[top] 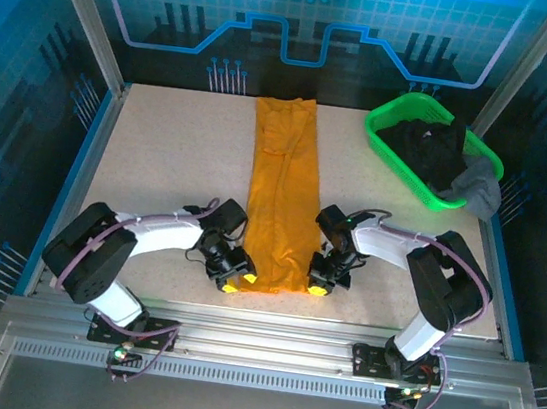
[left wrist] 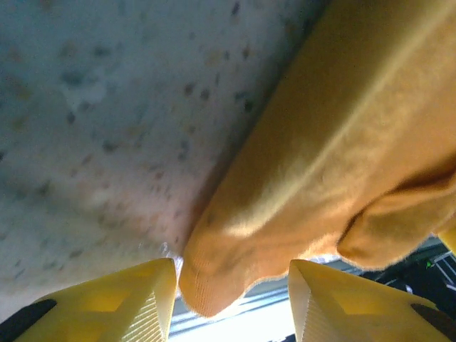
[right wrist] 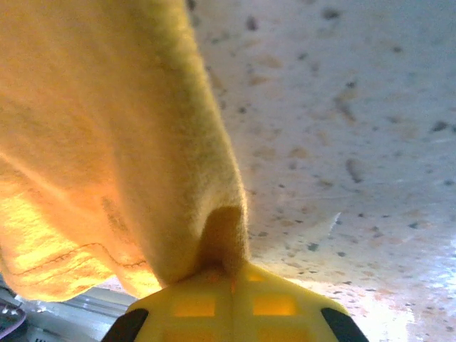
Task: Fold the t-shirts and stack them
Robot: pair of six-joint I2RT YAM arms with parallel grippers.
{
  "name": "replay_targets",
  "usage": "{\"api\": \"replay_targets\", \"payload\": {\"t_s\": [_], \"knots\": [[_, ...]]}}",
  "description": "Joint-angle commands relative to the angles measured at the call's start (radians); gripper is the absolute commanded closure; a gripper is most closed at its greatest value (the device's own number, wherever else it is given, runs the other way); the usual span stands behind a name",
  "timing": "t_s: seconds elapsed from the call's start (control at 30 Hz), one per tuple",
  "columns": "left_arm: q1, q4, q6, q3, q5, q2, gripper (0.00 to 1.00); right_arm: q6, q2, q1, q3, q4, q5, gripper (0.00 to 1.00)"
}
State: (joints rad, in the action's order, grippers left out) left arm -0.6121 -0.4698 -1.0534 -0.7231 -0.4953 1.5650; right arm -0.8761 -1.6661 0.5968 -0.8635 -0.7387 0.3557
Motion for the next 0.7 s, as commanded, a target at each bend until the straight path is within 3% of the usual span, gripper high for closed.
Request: {"api": "replay_targets", "payload": {"t_s": [0.0,0.07,0.23,0.53,0.67], "knots": [[-0.018,0.053,-0.041,-0.025,-0.010,0.047,0.57,-0.009,0.005,0.017,0.029,0.042,-0.004,0.97],[-0.020,0.044,-0.036,-0.029,0.005,0.061,0.65,-0.008,0.016,0.017,0.031,0.031,-0.012,0.99],[-0.020,0.027,-0.031,0.000,0.040,0.043,1.00,0.022,0.054,0.016,0.038,-0.019,-0.031,1.00],[-0.026,-0.084,-0.014,0.080,-0.012,-0.152,1.00,0.095,0.130,0.056,0.038,-0.143,0.052,1.00],[-0.022,-0.154,-0.027,0.042,0.050,-0.276,1.00,0.073,0.184,0.039,-0.008,-0.195,0.044,1.00]]}}
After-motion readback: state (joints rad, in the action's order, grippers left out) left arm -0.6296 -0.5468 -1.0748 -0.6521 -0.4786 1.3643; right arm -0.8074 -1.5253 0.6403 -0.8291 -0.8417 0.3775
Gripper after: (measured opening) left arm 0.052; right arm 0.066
